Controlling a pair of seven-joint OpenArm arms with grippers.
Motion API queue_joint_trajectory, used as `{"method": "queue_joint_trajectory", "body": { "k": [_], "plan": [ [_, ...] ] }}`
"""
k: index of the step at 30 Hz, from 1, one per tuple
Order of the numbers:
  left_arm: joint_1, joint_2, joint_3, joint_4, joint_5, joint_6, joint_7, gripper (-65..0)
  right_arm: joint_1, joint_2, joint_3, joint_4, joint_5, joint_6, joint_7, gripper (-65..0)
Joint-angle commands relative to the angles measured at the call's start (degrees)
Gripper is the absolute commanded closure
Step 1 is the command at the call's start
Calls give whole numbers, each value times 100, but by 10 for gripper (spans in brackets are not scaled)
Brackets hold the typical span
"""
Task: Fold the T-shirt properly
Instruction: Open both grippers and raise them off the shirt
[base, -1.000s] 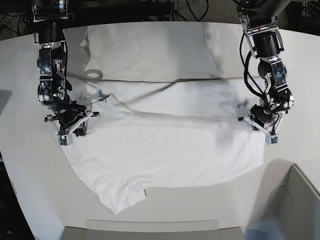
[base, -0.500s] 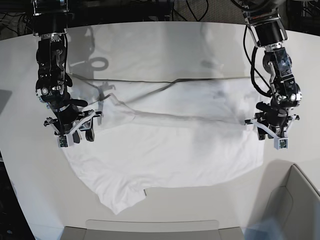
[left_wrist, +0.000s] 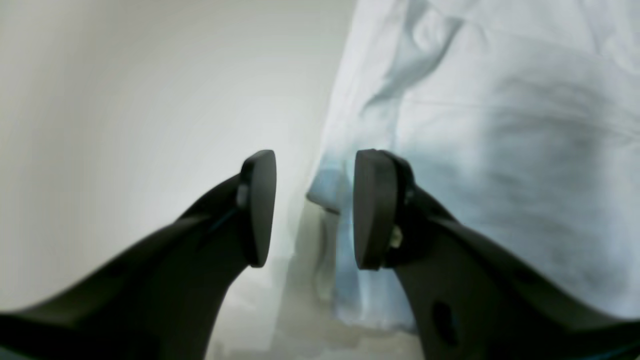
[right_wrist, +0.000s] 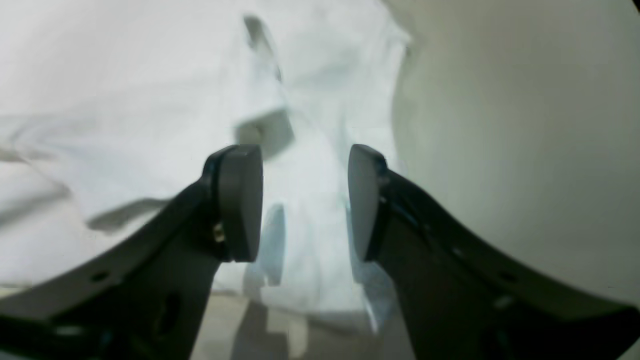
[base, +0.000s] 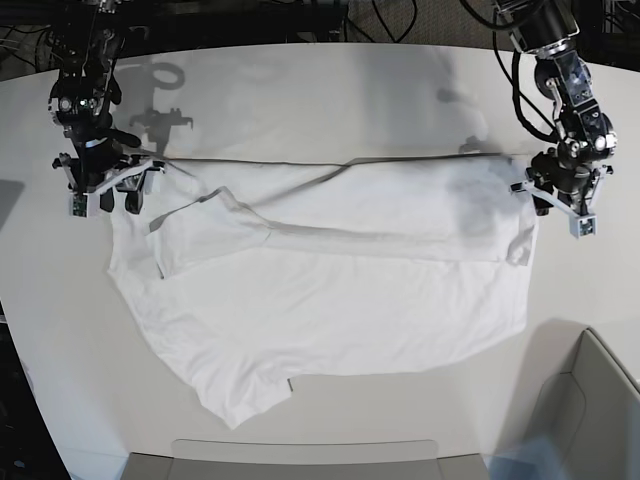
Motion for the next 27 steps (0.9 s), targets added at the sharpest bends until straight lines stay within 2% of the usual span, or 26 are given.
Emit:
{"method": "queue_joint_trajectory", "body": {
  "k": [1, 2, 5, 6, 12, 17, 21, 23, 27],
  "plan": [
    [-79, -111, -24, 101, 9, -20, -93, -263, -13, 53, 87, 105, 22, 23, 157, -276],
    [-79, -111, -24, 83, 9, -90, -93, -263, -48, 53, 139, 96, 22, 23, 157, -276],
    [-132, -111, -24, -119, 44, -636, -14, -263, -74, 44, 280, 52, 22, 23, 157, -276],
    [-141, -111, -50, -260, 44, -697, 56, -263, -74, 44, 306, 52, 22, 23, 157, -276],
    [-580, -137, -24, -1051, 44, -750, 56, -263, 66, 53, 298, -159, 22, 32, 157, -276],
    [-747, -137, -24, -1262, 35, -759, 47, -263, 277, 53, 289, -625, 13, 32, 157, -276],
    [-782, -137, 90, -1279, 53, -1154, 91, -259, 330, 97, 69, -889, 13, 32, 157, -276],
    [-774, -137, 363, -1279, 62, -1189, 65, -239, 330, 105, -98, -968, 4, 32, 157, -274],
    [-765, -137, 495, -1508, 62, -1189, 56, -171, 330, 105, -239, -1082, -5, 32, 157, -242]
  ]
}}
